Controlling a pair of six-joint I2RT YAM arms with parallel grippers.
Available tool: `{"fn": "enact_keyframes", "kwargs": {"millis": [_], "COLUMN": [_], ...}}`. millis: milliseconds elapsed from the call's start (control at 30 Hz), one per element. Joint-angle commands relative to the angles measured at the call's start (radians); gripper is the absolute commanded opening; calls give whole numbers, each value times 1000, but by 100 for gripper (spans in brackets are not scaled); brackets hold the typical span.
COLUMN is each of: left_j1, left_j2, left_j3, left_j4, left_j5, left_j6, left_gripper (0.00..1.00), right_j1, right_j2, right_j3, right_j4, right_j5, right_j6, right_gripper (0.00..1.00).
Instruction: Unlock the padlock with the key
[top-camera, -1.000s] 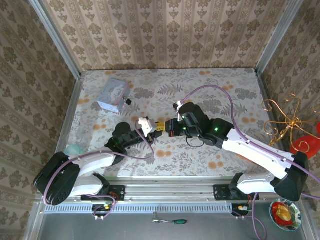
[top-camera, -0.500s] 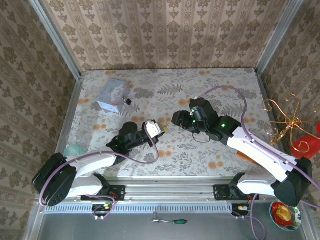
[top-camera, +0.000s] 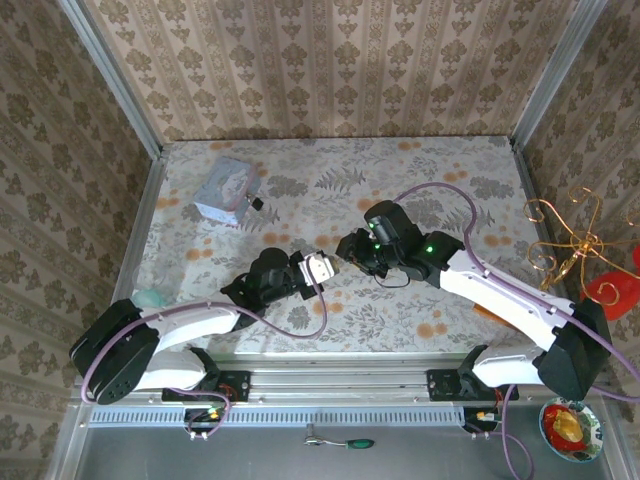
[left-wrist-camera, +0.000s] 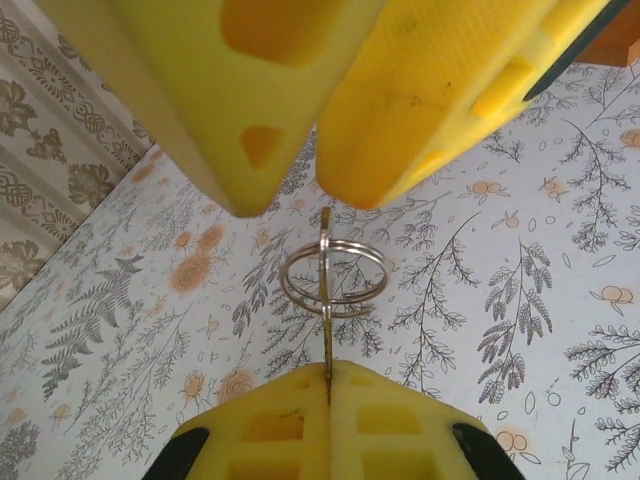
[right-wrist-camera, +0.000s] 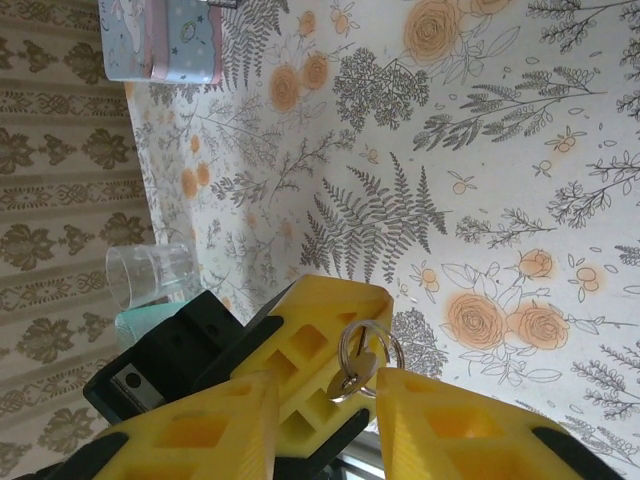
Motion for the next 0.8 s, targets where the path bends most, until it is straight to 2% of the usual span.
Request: {"fn": "enact_keyframes", "kwargs": {"millis": [0, 300, 600, 633, 700, 767], "left_j1": [-9, -20, -22, -22, -22, -19], "left_j2": [11, 14, 18, 16, 12, -4], "left_j3": [31, 40, 27, 21, 8, -13], "left_j4": [2, -11, 25, 41, 79, 126], "left_j5": [-9, -10, -58, -73, -113, -150], "left_j6": [33, 48, 34, 29, 11, -18], "left_gripper": [0, 0, 0, 2, 17, 27], "right_j1": [4, 4, 4, 4, 5, 3], "right_j2": [17, 42, 34, 28, 19, 2], "right_j3": [10, -7, -16, -19, -26, -42], "right_j4": [2, -10, -1, 2, 19, 55], "right_j5": [-16, 4, 19, 21, 26, 31], "right_j6": [17, 26, 11, 11, 6, 0], "right_gripper": [30, 25, 2, 0, 0, 0]}}
